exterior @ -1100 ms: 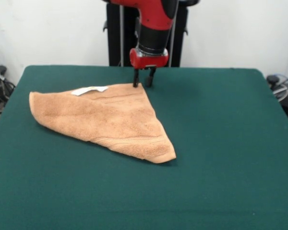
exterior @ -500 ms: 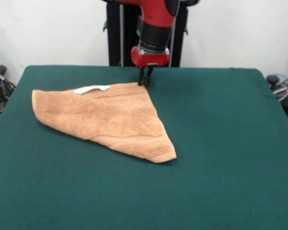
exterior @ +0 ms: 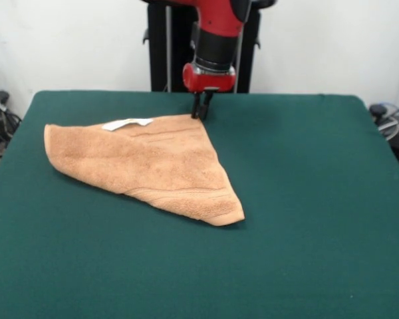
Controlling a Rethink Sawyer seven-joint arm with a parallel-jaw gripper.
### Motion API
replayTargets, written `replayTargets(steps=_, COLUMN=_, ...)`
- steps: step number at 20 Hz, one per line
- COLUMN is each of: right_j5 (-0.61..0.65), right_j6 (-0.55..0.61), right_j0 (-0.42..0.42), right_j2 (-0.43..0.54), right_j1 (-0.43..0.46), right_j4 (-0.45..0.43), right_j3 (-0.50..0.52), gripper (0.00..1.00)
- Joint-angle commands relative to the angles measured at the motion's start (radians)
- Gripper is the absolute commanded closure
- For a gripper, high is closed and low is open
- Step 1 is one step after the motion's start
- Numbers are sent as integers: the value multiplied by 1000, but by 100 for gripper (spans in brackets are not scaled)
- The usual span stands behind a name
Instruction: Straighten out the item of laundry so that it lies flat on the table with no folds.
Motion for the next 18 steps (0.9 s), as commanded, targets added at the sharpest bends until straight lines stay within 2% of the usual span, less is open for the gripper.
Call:
replayTargets(steps=1, right_j5=-13, right_j6=289, right_j0=90, right_j2=23, right_j1=84, right_j4=177, right_j3=-22, gripper=100)
replayTargets(steps=6, right_j5=-17, right_j6=334, right_j0=215, right_j2=12, right_j1=70, right_j4=325, right_j3=37, gripper=100)
replayTargets(steps=14, right_j5=5, right_j6=357, right_j0=306, right_j2=38, right_j1=51, right_j4=472, right_j3=79, gripper=100)
replayTargets(steps=18, right_j5=18, right_j6=344, right_j0=314, right_j2=41, right_j1=43, right_j4=497, right_j3=84, gripper=100)
